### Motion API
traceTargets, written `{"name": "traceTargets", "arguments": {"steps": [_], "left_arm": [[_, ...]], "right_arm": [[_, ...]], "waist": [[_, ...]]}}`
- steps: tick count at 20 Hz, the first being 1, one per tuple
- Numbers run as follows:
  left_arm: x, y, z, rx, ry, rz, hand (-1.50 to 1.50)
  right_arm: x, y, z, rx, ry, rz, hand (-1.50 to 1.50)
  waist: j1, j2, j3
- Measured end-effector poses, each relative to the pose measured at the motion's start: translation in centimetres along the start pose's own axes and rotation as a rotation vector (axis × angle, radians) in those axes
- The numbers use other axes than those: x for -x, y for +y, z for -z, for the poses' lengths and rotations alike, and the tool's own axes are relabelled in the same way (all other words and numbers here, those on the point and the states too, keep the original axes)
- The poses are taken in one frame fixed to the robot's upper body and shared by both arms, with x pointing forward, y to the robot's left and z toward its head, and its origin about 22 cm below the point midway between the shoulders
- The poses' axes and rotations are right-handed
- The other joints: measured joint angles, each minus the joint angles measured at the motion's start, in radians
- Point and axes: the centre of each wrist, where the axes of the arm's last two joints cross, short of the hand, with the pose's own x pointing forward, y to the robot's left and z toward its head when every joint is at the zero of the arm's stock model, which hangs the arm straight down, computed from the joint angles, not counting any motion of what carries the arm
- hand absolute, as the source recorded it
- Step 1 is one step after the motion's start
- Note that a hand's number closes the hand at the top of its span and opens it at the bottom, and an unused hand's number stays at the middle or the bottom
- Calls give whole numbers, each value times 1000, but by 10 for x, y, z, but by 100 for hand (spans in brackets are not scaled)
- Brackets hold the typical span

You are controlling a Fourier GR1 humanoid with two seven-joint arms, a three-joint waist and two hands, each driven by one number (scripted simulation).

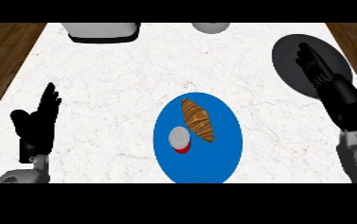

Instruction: Pick the croissant from the plate and place it in the pan

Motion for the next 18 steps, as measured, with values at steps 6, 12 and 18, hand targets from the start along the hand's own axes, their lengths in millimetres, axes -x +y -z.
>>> {"name": "traceTargets", "arguments": {"steps": [6,12,18], "left_arm": [[-35,-51,-4,222,-202,-75,0],[-44,-96,-27,422,-307,-167,0],[-36,-103,-36,464,-326,-189,0]], "right_arm": [[-24,65,32,-379,-236,262,150],[6,52,57,-532,-314,279,-150],[22,26,79,-636,-391,143,-150]], "waist": [[55,19,-11],[53,26,-16],[45,25,-17]]}}
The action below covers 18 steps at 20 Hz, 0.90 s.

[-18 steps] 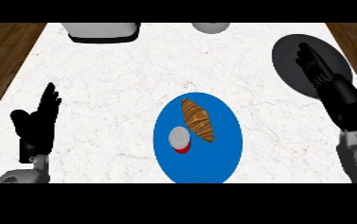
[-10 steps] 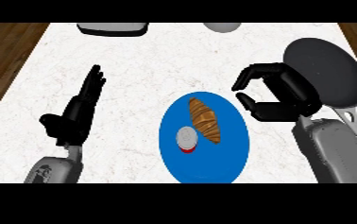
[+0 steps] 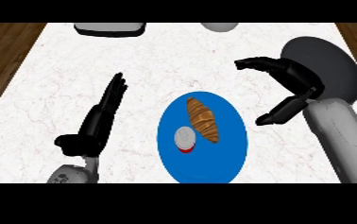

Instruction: Pick the croissant from the plate and place it in the pan

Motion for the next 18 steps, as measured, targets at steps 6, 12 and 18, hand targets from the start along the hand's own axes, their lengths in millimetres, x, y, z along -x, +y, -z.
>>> {"name": "traceTargets", "arguments": {"steps": [6,12,18], "left_arm": [[5,-7,-5,5,-1,-3,0],[3,-6,-7,7,-2,0,0],[-3,-7,-6,-1,-5,-3,0]], "right_arm": [[-12,-14,37,-122,47,-185,-150],[-21,5,83,-314,125,-345,-150],[-13,37,105,-535,192,-544,-150]], "waist": [[-6,-4,-1],[-11,-8,-2],[-17,-9,-2]]}}
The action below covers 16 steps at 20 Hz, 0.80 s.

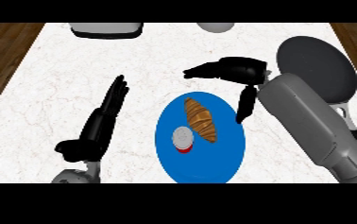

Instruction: Pick the croissant from the plate and place it in the pan

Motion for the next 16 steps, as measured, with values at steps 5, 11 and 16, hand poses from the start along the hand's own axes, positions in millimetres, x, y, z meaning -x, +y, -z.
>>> {"name": "traceTargets", "arguments": {"steps": [5,11,16], "left_arm": [[4,9,2,-16,8,-3,0],[4,8,-7,-18,12,0,0],[3,10,-7,-27,13,2,0]], "right_arm": [[-5,27,29,-116,37,-124,-150],[-1,53,38,-176,71,-160,-150],[-4,58,46,-183,99,-162,-150]], "waist": [[-11,-2,0],[-19,-4,0],[-22,-5,0]]}}
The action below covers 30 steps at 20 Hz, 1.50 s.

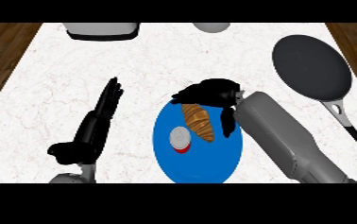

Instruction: Pick the croissant from the plate and place it in the pan

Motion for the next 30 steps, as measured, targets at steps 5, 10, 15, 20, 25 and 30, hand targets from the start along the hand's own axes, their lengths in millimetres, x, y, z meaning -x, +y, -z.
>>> {"name": "traceTargets", "arguments": {"steps": [5,10,15,20,25,30], "left_arm": [[4,-2,-9,3,-9,-5,0],[3,-1,-2,5,-8,0,0],[-3,-6,-2,11,-9,3,0],[0,-6,2,11,-10,1,0],[5,-11,-1,9,-9,0,0],[5,-9,3,10,-7,0,0]], "right_arm": [[10,8,4,16,13,27,-150],[13,15,19,30,3,51,-150],[17,27,28,14,25,46,-150],[23,30,39,-28,47,21,150],[21,37,46,-52,8,-101,150],[24,35,48,-31,-15,-153,150]], "waist": [[2,1,0],[3,2,0],[4,2,0],[8,3,0],[8,-6,-1],[10,-9,-1]]}}
